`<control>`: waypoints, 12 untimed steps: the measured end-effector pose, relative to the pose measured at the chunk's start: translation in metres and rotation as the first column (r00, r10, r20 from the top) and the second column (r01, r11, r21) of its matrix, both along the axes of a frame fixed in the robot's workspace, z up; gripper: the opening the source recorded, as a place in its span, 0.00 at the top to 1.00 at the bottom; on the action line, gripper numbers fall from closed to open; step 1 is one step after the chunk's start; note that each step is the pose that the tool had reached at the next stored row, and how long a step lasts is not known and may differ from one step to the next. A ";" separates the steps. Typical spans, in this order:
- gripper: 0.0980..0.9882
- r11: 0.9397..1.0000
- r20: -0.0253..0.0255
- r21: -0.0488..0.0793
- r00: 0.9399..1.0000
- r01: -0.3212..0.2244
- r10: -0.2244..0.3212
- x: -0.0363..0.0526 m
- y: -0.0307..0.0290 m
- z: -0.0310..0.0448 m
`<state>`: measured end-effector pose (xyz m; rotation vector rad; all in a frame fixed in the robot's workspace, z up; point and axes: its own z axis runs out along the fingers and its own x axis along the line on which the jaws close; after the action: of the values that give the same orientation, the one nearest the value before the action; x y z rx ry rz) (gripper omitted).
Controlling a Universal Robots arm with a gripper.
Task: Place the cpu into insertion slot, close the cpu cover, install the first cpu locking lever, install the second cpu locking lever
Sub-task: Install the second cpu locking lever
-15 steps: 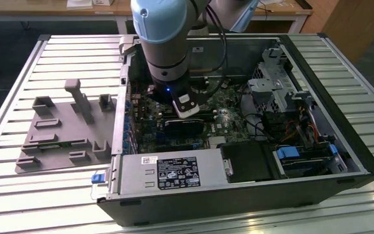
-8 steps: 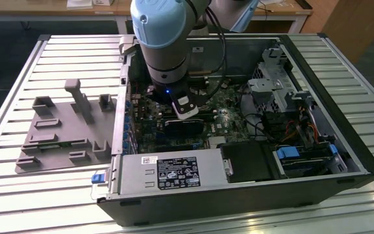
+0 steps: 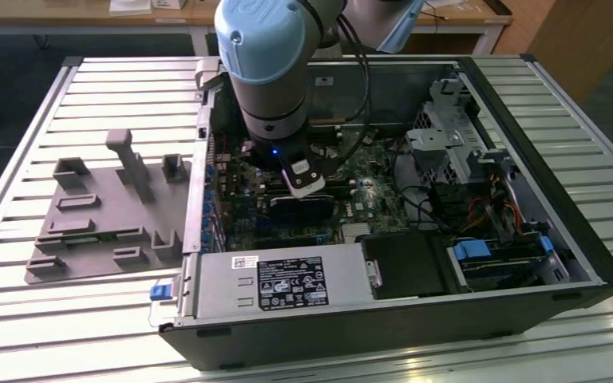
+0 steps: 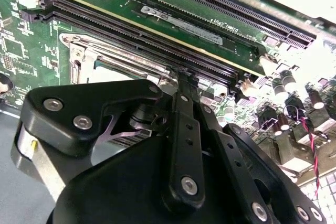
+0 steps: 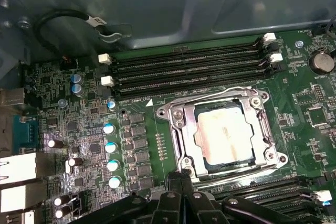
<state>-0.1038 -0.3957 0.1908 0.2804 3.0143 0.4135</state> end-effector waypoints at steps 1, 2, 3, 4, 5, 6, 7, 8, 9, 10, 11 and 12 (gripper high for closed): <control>1.00 1.000 0.000 0.000 1.000 0.000 0.000 0.0000 0.0000 -0.0004; 1.00 1.000 0.000 0.000 1.000 0.000 0.000 -0.0001 -0.0001 -0.0005; 1.00 1.000 0.000 0.000 1.000 0.000 0.000 -0.0001 -0.0001 -0.0005; 1.00 1.000 0.000 0.000 1.000 0.000 0.000 -0.0001 -0.0001 -0.0005; 1.00 1.000 0.000 0.000 1.000 0.000 0.000 -0.0001 -0.0001 -0.0005; 1.00 1.000 0.000 0.000 1.000 0.000 0.000 0.0000 0.0000 -0.0002; 1.00 1.000 0.000 0.000 1.000 0.000 0.000 -0.0001 0.0000 0.0003; 1.00 1.000 0.000 0.000 1.000 0.000 0.000 0.0000 0.0000 0.0006; 1.00 1.000 0.000 0.000 1.000 0.000 0.000 0.0000 0.0000 0.0006; 1.00 1.000 0.000 0.000 1.000 0.000 0.000 -0.0001 0.0000 0.0006; 1.00 1.000 0.000 0.000 1.000 0.000 0.000 -0.0001 0.0000 0.0007; 1.00 1.000 0.000 0.000 1.000 0.000 0.000 -0.0001 0.0000 0.0008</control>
<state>-0.1039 -0.3958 0.1916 0.2803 3.0142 0.4133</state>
